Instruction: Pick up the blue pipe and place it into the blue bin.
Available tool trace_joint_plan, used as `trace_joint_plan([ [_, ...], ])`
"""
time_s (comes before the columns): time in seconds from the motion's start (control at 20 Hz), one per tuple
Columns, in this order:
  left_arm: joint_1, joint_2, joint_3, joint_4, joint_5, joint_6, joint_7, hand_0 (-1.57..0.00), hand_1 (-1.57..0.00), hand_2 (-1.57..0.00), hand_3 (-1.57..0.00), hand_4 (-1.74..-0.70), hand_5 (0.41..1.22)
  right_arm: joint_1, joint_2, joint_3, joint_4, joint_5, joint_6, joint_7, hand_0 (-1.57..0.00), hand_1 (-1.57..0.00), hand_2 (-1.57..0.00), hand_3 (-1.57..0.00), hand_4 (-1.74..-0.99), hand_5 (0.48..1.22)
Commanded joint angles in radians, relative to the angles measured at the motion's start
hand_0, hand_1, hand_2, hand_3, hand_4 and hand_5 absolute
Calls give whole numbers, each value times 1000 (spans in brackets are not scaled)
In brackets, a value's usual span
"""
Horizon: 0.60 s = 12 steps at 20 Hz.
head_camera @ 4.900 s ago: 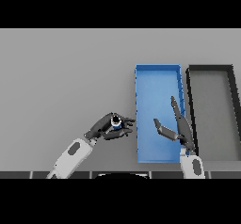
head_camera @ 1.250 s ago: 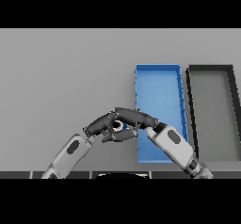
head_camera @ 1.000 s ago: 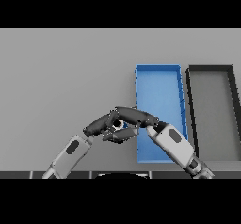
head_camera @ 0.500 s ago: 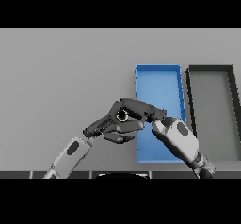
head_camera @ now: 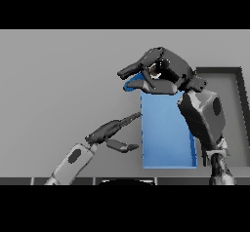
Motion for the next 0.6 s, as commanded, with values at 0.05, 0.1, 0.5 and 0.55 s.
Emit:
trace_joint_plan([
  [0.05, 3, 16, 12, 1, 14, -13, -2, 1, 1, 1, 1, -907, 491, -42, -15, -42, 95, 65, -19, -4, -1571, -1571, -1571, -1571, -1734, 1127],
  [0.1, -3, 14, 15, 13, 13, -13, -5, 1, 1, 1, 1, -907, 491, -51, -25, -69, 138, 80, -30, 9, -1571, -1571, -1571, -1571, -1735, 1131],
  [0.5, -5, 8, 25, 13, 30, -14, 26, 1, 1, 1, 1, -894, 483, 195, -27, -159, 257, 255, -5, 79, -1571, -1571, -1571, -1571, -1740, 1122],
  [0.55, -1, 15, 31, 13, 32, -14, 23, 1, 1, 1, 1, -893, 478, 243, -22, -157, 250, 280, 0, 95, -1571, -1571, -1571, -1571, -1740, 1121],
])
